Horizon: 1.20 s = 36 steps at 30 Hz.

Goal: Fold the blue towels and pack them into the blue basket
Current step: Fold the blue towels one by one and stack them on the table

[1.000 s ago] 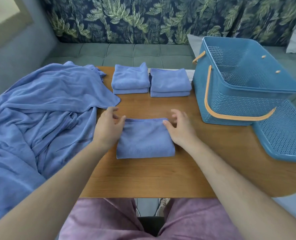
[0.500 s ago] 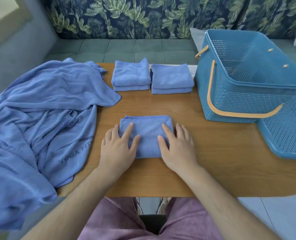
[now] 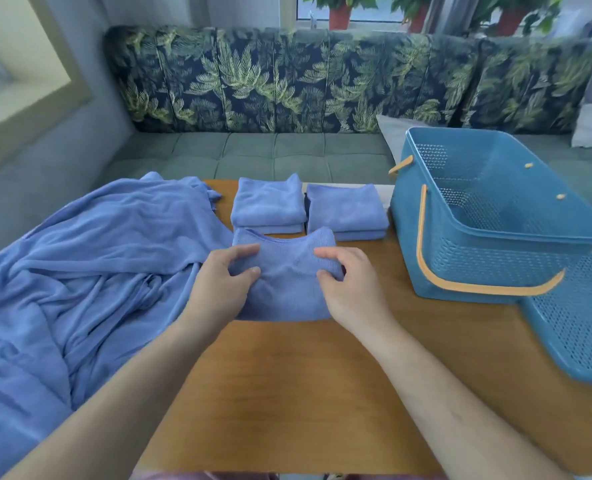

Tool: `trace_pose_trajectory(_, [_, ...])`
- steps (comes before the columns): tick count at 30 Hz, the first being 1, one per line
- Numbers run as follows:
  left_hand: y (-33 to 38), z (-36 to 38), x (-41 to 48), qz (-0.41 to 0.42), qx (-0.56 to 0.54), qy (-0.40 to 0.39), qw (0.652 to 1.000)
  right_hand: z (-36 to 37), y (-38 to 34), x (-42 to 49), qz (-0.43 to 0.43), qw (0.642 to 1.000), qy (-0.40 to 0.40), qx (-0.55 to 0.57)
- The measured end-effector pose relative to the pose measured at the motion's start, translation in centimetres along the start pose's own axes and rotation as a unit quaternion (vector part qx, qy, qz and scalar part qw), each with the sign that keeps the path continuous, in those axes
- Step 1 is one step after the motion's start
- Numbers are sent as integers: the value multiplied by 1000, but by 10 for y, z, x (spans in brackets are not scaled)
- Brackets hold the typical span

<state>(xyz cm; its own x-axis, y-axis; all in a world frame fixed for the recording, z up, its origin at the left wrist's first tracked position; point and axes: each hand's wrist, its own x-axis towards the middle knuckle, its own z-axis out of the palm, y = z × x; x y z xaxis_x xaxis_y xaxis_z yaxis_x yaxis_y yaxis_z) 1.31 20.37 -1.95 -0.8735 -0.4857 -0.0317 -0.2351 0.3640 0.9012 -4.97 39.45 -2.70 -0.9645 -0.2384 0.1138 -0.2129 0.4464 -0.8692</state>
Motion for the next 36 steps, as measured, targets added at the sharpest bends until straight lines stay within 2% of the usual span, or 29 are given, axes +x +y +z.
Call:
trace_pose_trajectory(5, [38,-27,96,22,-20,18,999,5,-46,108,-6,1000,-15,-12])
trace_pose_trajectory(11, [32,-20,199,0,-24,23,999,35,-45,201,-7,1000,-26,-16])
trace_pose_trajectory(14, [11,-7,226,5,35,17,999,53,-25,221,26,997,-55,-46])
trace_pose_trajectory(16, [-7,3,236,12,113,2,994,65,-4,228,33,987,-72,-137])
trace_pose_trajectory(18, [-21,10,241,29,168,19,985,70,8,229,6,976,-54,-210])
trace_pose_trajectory(21, [-26,16,239,129,237,63,961,67,7,224,-136,957,25,-255])
trace_pose_trajectory(23, [-25,25,229,186,294,9,938,73,11,214,-190,929,3,-319])
trace_pose_trajectory(25, [-29,33,217,185,335,-49,922,80,16,200,-182,909,-22,-375])
trace_pose_trajectory(27, [-29,30,210,185,324,-37,927,82,16,191,-173,920,8,-352])
trace_pose_trajectory(30, [-22,10,197,208,298,2,932,86,-5,181,-221,920,23,-324])
trace_pose_trajectory(36, [-25,-55,161,220,291,54,930,130,-59,146,-288,921,-9,-263])
